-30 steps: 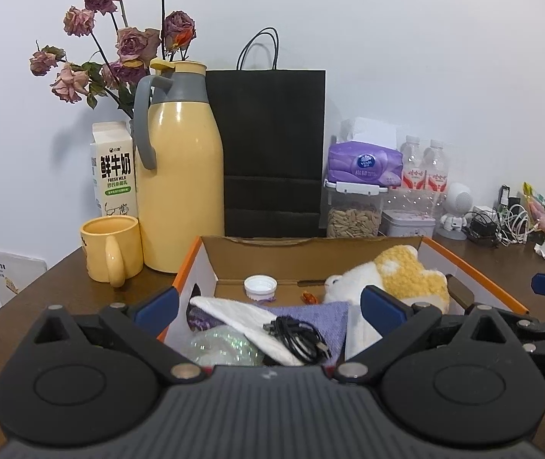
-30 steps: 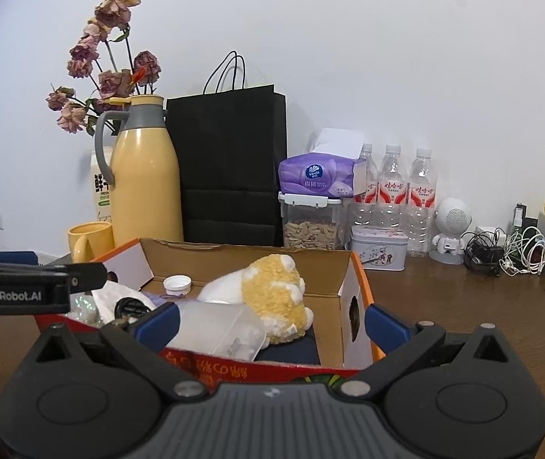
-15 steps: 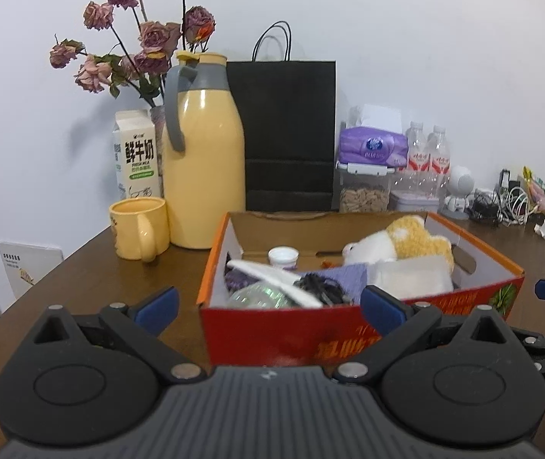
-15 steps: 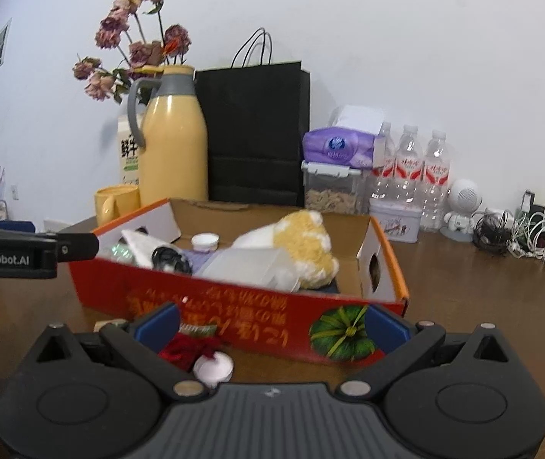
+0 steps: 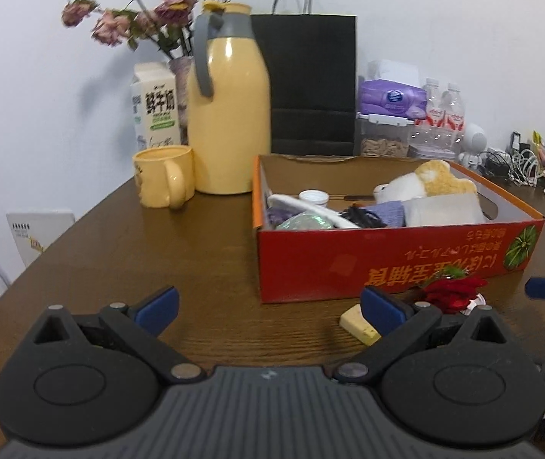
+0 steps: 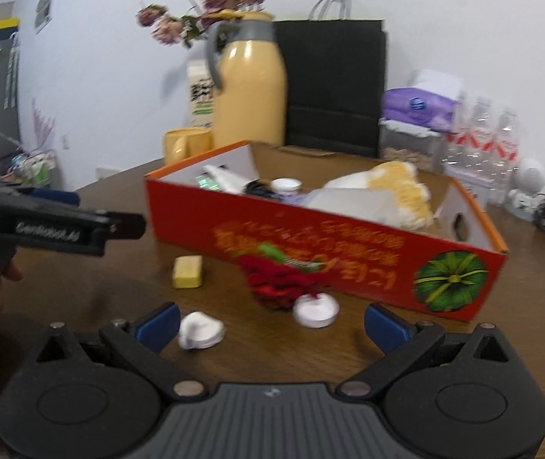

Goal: Organize objects
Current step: 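Withdraw both grippers from the box toward the remaining items, then grasp the white heart-shaped cap with the right gripper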

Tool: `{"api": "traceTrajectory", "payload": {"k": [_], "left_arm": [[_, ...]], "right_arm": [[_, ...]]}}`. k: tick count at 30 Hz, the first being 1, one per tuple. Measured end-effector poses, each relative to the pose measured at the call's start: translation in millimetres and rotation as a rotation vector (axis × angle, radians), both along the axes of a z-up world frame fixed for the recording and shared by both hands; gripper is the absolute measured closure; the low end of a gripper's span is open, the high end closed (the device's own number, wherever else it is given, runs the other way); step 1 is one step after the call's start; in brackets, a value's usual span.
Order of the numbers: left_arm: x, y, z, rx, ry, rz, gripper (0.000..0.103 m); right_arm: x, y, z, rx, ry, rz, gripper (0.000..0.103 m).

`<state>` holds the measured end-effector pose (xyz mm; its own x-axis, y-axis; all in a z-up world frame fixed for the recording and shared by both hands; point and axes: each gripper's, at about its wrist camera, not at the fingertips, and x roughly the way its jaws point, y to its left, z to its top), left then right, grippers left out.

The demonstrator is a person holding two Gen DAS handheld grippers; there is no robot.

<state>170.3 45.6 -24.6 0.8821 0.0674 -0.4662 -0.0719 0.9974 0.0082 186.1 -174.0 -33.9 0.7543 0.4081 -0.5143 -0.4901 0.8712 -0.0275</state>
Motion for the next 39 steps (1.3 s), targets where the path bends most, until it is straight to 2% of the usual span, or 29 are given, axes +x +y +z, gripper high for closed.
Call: {"api": "traceTrajectory", "payload": {"k": [6, 10, 14, 16, 20, 22, 24, 27, 39], "left_arm": [[2, 7, -2, -0.034, 0.017, 0.011, 0.0], [1, 6, -2, -0.03, 0.017, 0.012, 0.0], [0, 7, -1, -0.035, 0.014, 0.012, 0.0], [0, 7, 0, -0.035, 0.011, 0.011, 0.0], [0, 7, 0, -0.035, 0.013, 0.012, 0.0], [0, 7, 0, -0.034, 0.015, 0.012, 0.0], [1, 7, -1, -0.031, 0.018, 0.013, 0.0], [2, 6, -2, -0.028, 0.022, 0.015, 0.0], [7, 4, -6, -0.015, 0.046, 0.024, 0.0]], "right_arm": [[1, 20, -6, -0.014, 0.048, 0.042, 0.005], [4, 28, -9, -0.021, 0.084, 0.061, 0.018], [5, 35, -11, -0.036, 0.103, 0.074, 0.019], [6, 37, -12, -0.041, 0.115, 0.075, 0.029], [7, 35, -12, -0.023, 0.119, 0.07, 0.04], [6, 34, -11, -0.02, 0.115, 0.073, 0.053], [6, 34, -11, -0.017, 0.113, 0.082, 0.059], [4, 35, -10, -0.017, 0.107, 0.093, 0.076], [1, 31, -7, -0.004, 0.086, 0.088, 0.076]]}}
